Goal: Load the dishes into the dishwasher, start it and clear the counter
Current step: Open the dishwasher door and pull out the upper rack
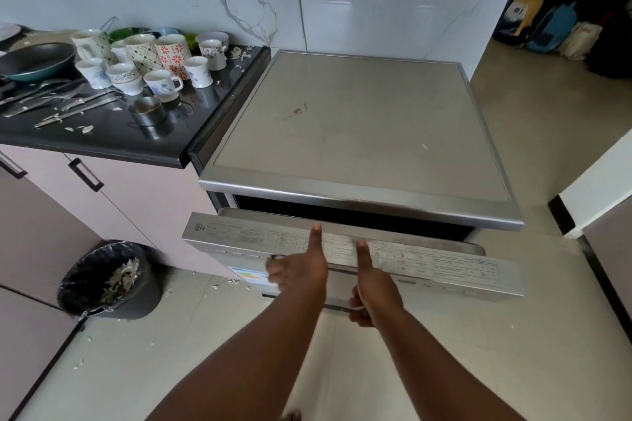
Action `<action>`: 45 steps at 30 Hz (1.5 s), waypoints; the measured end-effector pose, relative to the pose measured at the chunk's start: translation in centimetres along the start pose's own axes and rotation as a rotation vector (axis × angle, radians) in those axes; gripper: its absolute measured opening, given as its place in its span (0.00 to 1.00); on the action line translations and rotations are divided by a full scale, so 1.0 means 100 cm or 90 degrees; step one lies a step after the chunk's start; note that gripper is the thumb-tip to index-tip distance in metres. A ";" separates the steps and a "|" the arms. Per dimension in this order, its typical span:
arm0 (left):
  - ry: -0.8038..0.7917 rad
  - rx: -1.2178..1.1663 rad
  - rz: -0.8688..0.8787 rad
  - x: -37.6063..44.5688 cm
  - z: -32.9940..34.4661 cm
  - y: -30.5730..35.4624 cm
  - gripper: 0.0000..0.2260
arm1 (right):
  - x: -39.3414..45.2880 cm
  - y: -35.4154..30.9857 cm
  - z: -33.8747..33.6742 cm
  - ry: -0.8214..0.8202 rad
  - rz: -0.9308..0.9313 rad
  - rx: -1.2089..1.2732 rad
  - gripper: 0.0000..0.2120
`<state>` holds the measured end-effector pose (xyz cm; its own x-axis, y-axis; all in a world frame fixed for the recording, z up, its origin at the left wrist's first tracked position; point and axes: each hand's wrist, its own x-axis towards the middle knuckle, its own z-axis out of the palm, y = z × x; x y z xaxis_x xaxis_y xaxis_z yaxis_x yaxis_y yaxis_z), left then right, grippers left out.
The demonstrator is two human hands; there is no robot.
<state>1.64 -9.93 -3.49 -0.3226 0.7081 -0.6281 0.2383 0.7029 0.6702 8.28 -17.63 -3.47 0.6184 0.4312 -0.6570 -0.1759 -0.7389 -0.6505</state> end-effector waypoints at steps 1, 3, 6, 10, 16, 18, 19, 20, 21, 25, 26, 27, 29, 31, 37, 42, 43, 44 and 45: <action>0.039 0.080 0.069 0.002 -0.007 0.003 0.59 | -0.002 -0.001 -0.011 0.002 -0.049 -0.141 0.45; 0.093 0.221 0.227 0.008 -0.017 0.008 0.60 | 0.000 -0.009 -0.025 0.109 -0.166 -0.402 0.37; 0.102 0.459 0.458 0.017 -0.022 0.014 0.49 | 0.001 -0.030 -0.031 0.309 -0.393 -0.591 0.21; -0.074 0.662 0.616 0.024 -0.021 0.009 0.27 | 0.020 -0.013 -0.037 0.141 -0.432 -0.662 0.33; -0.034 0.728 0.749 0.034 -0.043 -0.008 0.26 | 0.027 0.025 -0.037 0.187 -0.510 -0.653 0.33; 0.008 0.765 0.801 0.031 -0.050 -0.015 0.25 | 0.020 0.031 -0.034 0.205 -0.508 -0.662 0.33; 0.024 0.780 0.818 0.030 -0.052 -0.020 0.24 | 0.016 0.035 -0.033 0.192 -0.495 -0.670 0.34; 0.026 0.790 0.823 0.030 -0.054 -0.027 0.22 | 0.013 0.040 -0.031 0.171 -0.477 -0.672 0.34; 0.012 0.797 0.817 0.032 -0.057 -0.035 0.22 | 0.010 0.047 -0.029 0.149 -0.460 -0.670 0.34; -0.068 0.823 0.825 0.045 -0.075 -0.083 0.26 | -0.007 0.090 -0.018 0.146 -0.440 -0.688 0.32; -0.079 0.811 0.845 0.047 -0.080 -0.095 0.26 | -0.011 0.101 -0.014 0.164 -0.451 -0.683 0.31; -0.091 0.796 0.861 0.049 -0.084 -0.105 0.27 | -0.015 0.111 -0.010 0.178 -0.464 -0.667 0.30; -0.120 0.780 0.873 0.050 -0.091 -0.121 0.29 | -0.022 0.127 -0.005 0.190 -0.473 -0.635 0.29; -0.153 0.781 0.866 0.051 -0.098 -0.132 0.32 | -0.028 0.138 -0.001 0.187 -0.466 -0.644 0.32; -0.259 0.851 0.888 0.064 -0.112 -0.163 0.36 | -0.049 0.177 0.010 0.159 -0.427 -0.677 0.36; -0.334 0.921 0.898 0.079 -0.120 -0.207 0.37 | -0.069 0.224 0.020 0.140 -0.405 -0.662 0.35; -0.360 0.935 0.896 0.083 -0.121 -0.219 0.37 | -0.072 0.238 0.024 0.138 -0.407 -0.657 0.34; -0.385 0.949 0.893 0.087 -0.124 -0.232 0.37 | -0.074 0.253 0.028 0.136 -0.410 -0.651 0.34; -0.410 0.962 0.889 0.091 -0.126 -0.246 0.38 | -0.075 0.270 0.033 0.130 -0.409 -0.644 0.33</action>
<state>-18.71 -21.62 -20.73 0.8568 0.3635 -0.3657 0.4409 -0.8843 0.1539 -3.62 -39.10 -17.33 0.4984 0.8453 -0.1927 0.8275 -0.5301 -0.1850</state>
